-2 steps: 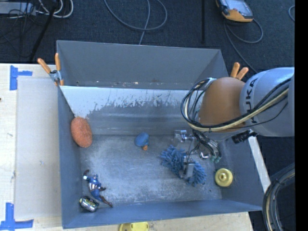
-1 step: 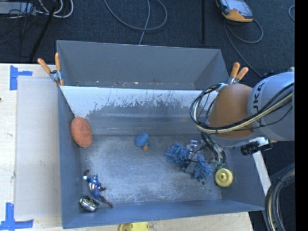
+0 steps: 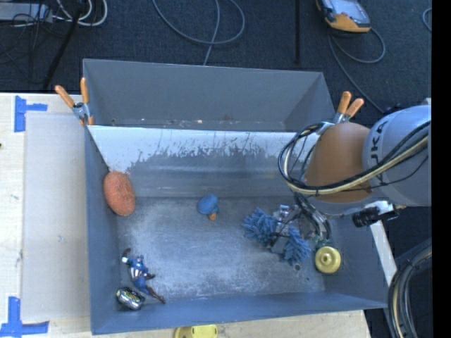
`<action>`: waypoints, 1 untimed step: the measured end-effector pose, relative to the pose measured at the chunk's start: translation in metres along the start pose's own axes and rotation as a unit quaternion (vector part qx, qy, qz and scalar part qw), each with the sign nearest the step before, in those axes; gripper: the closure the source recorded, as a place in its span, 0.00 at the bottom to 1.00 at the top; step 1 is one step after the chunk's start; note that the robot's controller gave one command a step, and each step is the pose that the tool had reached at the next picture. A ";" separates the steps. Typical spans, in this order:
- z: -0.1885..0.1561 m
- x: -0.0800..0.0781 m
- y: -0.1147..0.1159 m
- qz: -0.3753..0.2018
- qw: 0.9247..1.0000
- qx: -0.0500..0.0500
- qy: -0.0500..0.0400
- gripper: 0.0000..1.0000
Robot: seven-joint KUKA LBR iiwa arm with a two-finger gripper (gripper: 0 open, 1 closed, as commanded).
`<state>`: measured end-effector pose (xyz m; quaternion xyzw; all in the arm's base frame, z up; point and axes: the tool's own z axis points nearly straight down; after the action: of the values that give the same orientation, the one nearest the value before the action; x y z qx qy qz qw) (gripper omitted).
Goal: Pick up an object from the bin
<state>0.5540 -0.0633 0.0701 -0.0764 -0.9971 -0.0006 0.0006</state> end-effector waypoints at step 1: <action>-0.004 0.001 0.000 0.000 1.000 0.000 0.002 1.00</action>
Offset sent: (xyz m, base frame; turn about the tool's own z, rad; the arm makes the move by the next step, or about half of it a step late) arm 0.0000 -0.0002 0.0172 0.0000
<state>0.5527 -0.0631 0.0741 -0.0764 -0.9971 -0.0007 0.0023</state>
